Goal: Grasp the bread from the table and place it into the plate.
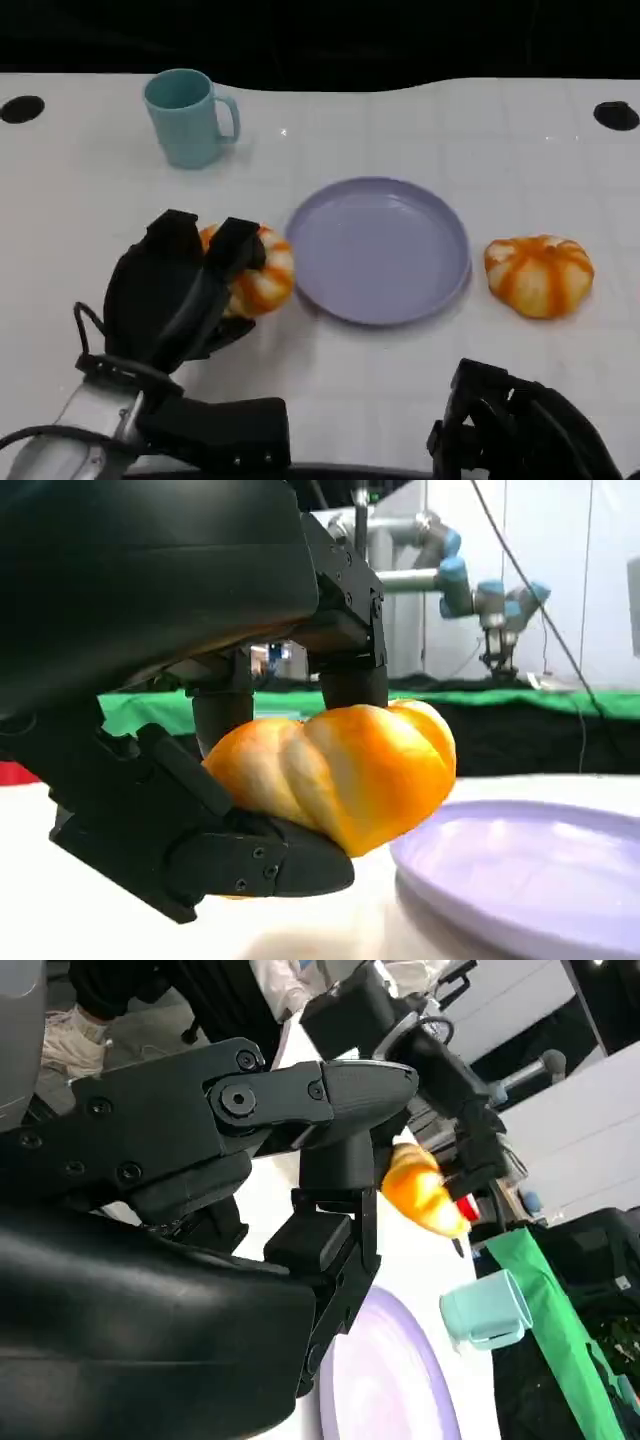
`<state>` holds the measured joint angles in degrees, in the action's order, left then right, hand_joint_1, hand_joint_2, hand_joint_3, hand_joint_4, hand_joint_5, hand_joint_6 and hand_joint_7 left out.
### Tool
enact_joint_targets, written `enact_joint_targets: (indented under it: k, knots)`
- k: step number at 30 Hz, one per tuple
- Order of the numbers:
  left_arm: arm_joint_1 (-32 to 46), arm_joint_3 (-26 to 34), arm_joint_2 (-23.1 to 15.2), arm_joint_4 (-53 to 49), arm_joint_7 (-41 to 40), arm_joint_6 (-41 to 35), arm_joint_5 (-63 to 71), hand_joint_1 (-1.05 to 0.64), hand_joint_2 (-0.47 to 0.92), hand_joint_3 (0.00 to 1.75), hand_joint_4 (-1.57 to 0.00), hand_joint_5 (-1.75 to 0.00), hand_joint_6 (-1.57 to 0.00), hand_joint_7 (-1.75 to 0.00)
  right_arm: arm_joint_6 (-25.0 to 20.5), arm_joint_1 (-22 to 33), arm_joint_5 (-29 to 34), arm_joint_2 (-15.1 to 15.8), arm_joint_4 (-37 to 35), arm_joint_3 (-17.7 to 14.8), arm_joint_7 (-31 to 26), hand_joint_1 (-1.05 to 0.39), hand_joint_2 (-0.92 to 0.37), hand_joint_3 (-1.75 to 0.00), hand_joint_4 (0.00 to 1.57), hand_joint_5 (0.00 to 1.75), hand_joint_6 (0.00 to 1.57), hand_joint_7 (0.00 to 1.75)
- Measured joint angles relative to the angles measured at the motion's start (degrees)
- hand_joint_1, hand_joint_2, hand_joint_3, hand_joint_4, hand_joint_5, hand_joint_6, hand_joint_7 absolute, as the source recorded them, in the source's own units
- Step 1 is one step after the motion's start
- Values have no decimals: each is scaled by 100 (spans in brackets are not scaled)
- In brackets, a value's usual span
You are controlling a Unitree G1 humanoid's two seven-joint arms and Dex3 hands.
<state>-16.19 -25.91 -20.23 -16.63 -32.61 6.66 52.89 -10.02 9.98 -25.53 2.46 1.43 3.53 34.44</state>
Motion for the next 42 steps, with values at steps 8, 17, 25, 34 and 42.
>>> enact_joint_targets:
  k: [8,17,25,34,42]
  knots:
    - [-256,58,216,202,133,224,-131,-21,37,113,-88,-175,-64,-175,64,-12,-1,-1,-80,1,56,-70,-92,-25,84,163,75,140]
    - [-1126,-92,735,-571,475,544,-340,-18,22,122,-92,-175,-71,-175,71,-47,-34,-4,-171,-8,161,-70,-92,-23,85,160,77,136]
    - [-1680,-365,1215,-1640,469,729,-328,-19,36,105,-96,-175,-86,-151,91,-6,-11,0,-137,23,165,-70,-92,-25,86,160,77,135]
    - [-2201,-719,1740,-3059,50,918,-311,-22,61,62,-83,-163,-93,-89,87,63,-17,3,-41,40,176,-70,-92,-25,85,159,77,136]
    - [-2517,-816,1744,-3149,1315,766,-527,-46,92,9,-39,-49,-44,-3,86,75,-9,2,-21,59,172,-70,-92,-25,85,159,77,137]
